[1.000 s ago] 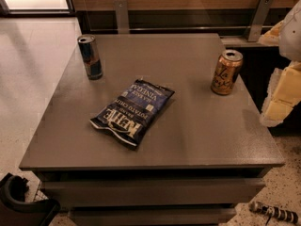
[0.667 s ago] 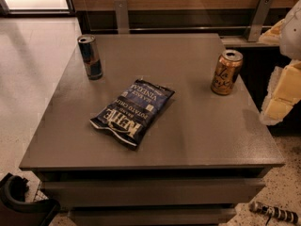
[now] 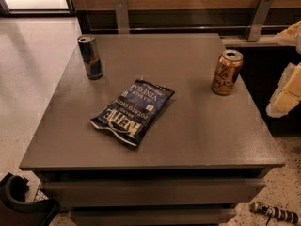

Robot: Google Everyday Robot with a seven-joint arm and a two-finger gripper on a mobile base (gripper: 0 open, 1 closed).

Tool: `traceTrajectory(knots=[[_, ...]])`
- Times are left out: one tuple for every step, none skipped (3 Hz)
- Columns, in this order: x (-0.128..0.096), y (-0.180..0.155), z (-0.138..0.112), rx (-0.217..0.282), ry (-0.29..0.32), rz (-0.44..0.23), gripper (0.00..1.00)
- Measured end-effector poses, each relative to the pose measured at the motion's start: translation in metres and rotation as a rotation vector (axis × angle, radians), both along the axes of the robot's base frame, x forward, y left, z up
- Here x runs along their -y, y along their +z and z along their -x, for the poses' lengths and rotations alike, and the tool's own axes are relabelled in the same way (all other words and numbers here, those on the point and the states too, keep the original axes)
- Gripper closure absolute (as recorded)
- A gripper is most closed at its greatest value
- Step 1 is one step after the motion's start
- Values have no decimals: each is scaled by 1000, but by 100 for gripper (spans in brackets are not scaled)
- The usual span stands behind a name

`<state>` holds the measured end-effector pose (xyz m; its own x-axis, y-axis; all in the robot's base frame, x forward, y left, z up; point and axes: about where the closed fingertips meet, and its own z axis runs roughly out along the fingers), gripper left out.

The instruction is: Knock orange can over

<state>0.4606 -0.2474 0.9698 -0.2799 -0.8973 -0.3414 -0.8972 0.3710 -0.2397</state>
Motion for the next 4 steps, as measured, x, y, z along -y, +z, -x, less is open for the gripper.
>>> traceTrajectory(knots=[[19, -14, -30, 105, -49, -175, 0], [37, -25, -61, 237, -88, -320, 0], [45, -38, -80, 307, -107, -423, 0], [43, -57, -85, 325, -123, -543, 0]])
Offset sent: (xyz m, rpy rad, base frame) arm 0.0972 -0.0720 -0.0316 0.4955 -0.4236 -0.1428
